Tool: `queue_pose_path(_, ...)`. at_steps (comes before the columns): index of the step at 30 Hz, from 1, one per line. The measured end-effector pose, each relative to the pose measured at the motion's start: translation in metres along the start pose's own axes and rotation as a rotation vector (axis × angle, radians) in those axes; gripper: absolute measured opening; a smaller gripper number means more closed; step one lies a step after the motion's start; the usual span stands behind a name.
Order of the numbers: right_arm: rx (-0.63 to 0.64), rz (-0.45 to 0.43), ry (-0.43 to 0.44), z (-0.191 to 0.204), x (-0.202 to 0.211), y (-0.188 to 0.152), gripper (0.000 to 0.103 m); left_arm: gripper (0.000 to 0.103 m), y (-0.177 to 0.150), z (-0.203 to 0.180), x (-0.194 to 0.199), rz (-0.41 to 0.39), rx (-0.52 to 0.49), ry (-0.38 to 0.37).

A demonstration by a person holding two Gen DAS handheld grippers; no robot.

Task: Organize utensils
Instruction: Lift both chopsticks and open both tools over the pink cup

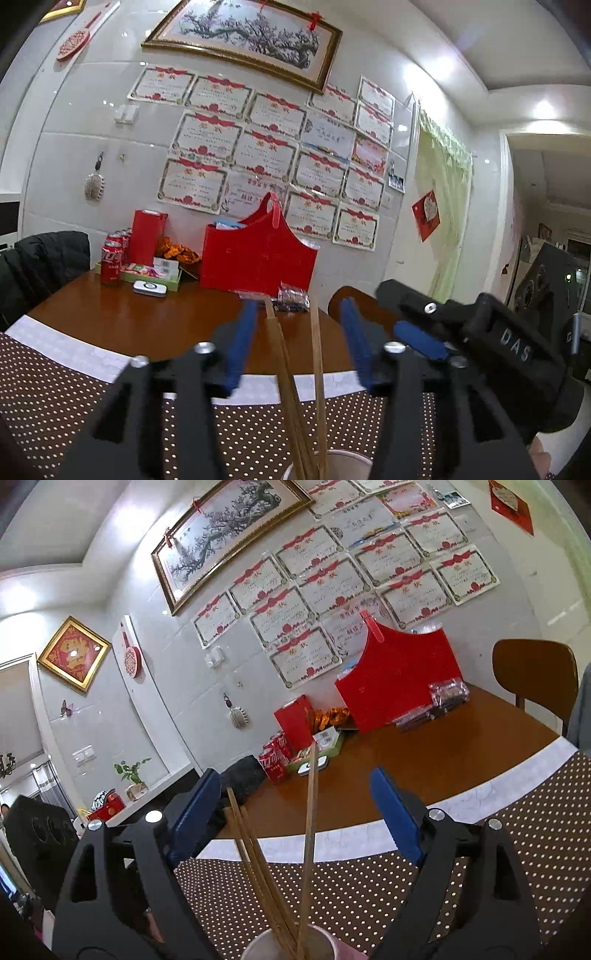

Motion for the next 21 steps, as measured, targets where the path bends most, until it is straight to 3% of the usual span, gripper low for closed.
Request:
queue_pose_path(1,-0.003,-0.018,-0.006,0.001,0.004,0.006,0.094,0.066,0.002,-0.001,0.001,-0.002,-0.004,0.000)
queue_pose_path(5,-0.004,-0.071,-0.026,0.005,0.017,0.024,0.097,0.080,0.019,-0.008,0.009,-0.014,-0.029,0.005)
queue_pose_path(15,-0.010,-0.094,-0.033,0.026,0.050,0.063,0.097,0.085,0.050,-0.017,0.061,0.034,-0.162,0.113)
queue_pose_path(21,0.084,-0.013,-0.063,0.043,0.091,0.061,0.097,0.085,0.042,-0.004,0.101,0.123,-0.157,0.165)
Point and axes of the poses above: each gripper's, at about its wrist camera, not at the fingertips, and x roughly against the way its jaws point, z to its left, y to its top, the point moved 6 cm from there along -x, roughly the way its jaws point, and after that the axes turned 13 degrees about -z, right-handed, at the moved point
